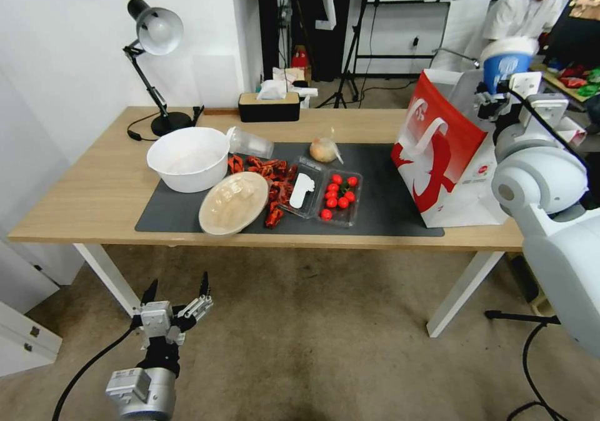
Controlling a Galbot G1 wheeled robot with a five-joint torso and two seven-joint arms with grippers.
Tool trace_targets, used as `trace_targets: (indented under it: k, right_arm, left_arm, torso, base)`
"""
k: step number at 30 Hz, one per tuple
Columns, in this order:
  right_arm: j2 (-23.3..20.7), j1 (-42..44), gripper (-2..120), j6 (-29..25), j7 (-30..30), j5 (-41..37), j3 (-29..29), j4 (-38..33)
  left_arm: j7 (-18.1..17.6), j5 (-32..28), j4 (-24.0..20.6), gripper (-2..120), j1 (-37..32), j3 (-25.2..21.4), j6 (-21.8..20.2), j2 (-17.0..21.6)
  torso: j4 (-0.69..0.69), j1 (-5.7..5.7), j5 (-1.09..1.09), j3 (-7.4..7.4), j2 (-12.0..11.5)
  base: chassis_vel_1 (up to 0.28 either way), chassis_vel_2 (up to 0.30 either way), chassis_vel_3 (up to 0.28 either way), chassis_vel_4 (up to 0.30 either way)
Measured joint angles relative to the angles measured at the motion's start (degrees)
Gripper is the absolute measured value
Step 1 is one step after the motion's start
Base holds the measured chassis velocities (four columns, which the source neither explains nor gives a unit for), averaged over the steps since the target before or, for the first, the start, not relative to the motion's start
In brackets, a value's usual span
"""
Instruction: Pick up the trash from the table and place it into the takeout bag.
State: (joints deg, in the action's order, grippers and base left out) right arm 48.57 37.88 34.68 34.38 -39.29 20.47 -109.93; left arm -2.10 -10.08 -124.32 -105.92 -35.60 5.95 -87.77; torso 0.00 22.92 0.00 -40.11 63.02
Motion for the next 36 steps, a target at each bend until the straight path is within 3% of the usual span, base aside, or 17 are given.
trace_targets:
  k: [5,18,21,27,36]
  right_arm:
    - [0.0,0.1,98,0.6,0.5,-1.0,0.0,-0.2]
    - [0.0,0.9,100,0.1,0.2,-1.8,0.2,-2.6]
    - [0.2,1.3,100,-2.0,0.0,-1.8,0.5,-3.9]
    - [0.1,3.7,100,-14.2,-3.0,-3.6,1.0,-9.5]
    - [0.9,15.8,100,-20.5,-9.7,-3.3,4.3,-18.1]
  left_arm:
    - [0.0,0.0,-0.4,100,-0.3,0.1,0.3,-0.1]
    - [0.1,0.2,-2.4,100,-0.9,-0.2,0.3,-0.4]
    - [0.2,0.2,-2.5,100,-1.1,-0.3,0.3,-0.5]
    - [0.4,0.4,-3.0,100,-1.8,-0.2,0.5,-0.9]
    - [0.4,0.4,-3.1,100,-1.8,-0.2,1.1,-0.9]
  torso:
    - [0.0,0.0,0.0,0.0,0.0]
    - [0.0,0.0,0.0,0.0,0.0]
    - [0.0,0.0,0.0,0.0,0.0]
    - [0.01,0.0,0.0,0.0,0.0]
    - [-0.02,0.0,0.02,0.0,0.0]
  base:
    - [0.0,0.0,0.0,0.0]
    - [0.0,0.0,0.0,0.0]
    - [0.0,0.0,0.0,0.0]
    - [0.0,0.0,0.0,0.0]
    - [0.0,0.0,0.0,0.0]
